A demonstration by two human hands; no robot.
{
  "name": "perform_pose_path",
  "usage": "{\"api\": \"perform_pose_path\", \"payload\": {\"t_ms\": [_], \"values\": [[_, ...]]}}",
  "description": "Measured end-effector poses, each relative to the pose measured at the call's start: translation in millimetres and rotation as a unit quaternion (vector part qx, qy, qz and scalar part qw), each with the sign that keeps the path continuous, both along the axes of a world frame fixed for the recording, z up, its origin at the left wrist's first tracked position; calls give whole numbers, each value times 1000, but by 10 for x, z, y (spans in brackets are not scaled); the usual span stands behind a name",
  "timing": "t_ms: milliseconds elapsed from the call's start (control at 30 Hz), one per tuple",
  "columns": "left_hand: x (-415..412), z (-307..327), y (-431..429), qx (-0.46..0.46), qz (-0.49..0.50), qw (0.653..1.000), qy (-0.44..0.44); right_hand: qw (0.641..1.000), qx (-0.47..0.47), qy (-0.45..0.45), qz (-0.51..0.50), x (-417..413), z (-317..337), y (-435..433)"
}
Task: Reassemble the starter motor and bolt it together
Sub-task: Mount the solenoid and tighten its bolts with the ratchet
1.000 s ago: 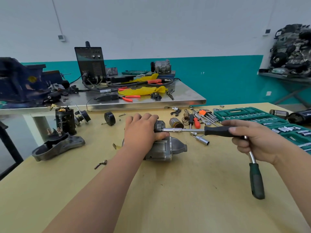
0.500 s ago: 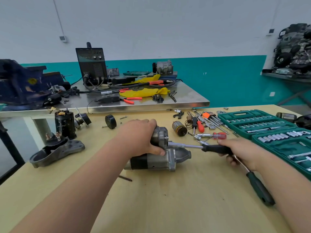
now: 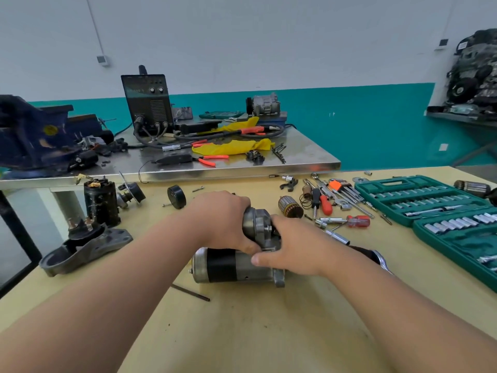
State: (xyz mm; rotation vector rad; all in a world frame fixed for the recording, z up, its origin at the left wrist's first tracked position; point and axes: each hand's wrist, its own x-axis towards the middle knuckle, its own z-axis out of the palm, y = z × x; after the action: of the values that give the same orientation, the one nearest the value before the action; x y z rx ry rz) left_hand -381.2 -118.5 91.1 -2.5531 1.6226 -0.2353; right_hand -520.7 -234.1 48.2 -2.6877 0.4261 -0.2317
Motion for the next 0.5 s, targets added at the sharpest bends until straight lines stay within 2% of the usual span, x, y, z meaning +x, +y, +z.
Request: {"api": "perform_pose_path", "payload": {"t_ms": [133, 333, 500], "values": [[8, -36, 6, -18, 6, 1000, -9, 1000, -23, -10, 17, 34, -18, -8], [-21, -155, 70, -90, -9, 993, -79, 998, 7, 29, 53, 61, 59, -67], [81, -34, -71, -31, 5, 999, 24, 998, 50, 18, 43, 107, 83, -86]]}}
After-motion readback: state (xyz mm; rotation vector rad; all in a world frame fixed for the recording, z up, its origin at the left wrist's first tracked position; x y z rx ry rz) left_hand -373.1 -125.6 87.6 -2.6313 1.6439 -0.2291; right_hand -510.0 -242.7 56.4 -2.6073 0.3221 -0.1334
